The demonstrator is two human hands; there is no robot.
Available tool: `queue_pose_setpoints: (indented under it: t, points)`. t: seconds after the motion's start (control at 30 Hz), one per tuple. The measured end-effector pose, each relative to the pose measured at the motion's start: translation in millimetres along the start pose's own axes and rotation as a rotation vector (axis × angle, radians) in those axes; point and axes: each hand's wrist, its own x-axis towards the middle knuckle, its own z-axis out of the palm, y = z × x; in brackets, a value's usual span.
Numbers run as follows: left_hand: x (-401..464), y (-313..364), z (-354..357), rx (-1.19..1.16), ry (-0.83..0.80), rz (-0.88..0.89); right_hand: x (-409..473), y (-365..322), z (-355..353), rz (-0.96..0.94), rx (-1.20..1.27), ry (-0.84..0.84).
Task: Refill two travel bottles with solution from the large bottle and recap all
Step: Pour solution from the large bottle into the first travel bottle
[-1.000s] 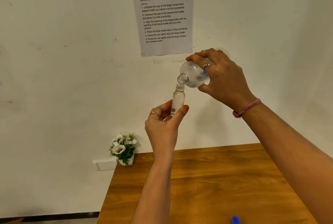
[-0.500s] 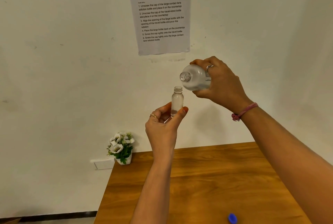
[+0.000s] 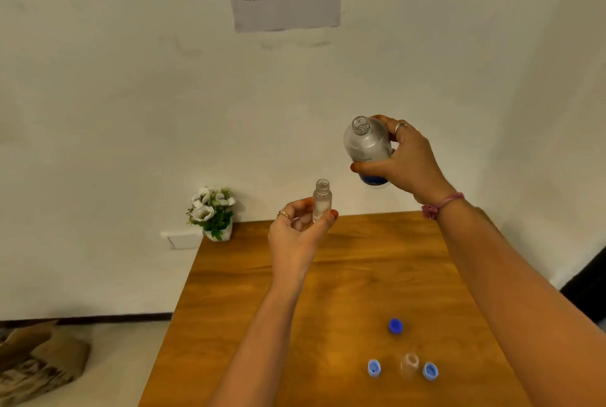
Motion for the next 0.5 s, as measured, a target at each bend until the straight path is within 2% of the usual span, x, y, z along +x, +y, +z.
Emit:
queue_pose_setpoints:
  t: [0.23,0.5]
  points:
    - [-30.5,-63.8,-12.3,0.308,-0.067,-0.084,-30.6,34.3,3.2,0.089,0.057,-0.067]
    - [-66.1,-127.0,-33.2,0.459,-0.199,-0.23,-56.5,71.2,4.5,0.146,0.073,-0.117]
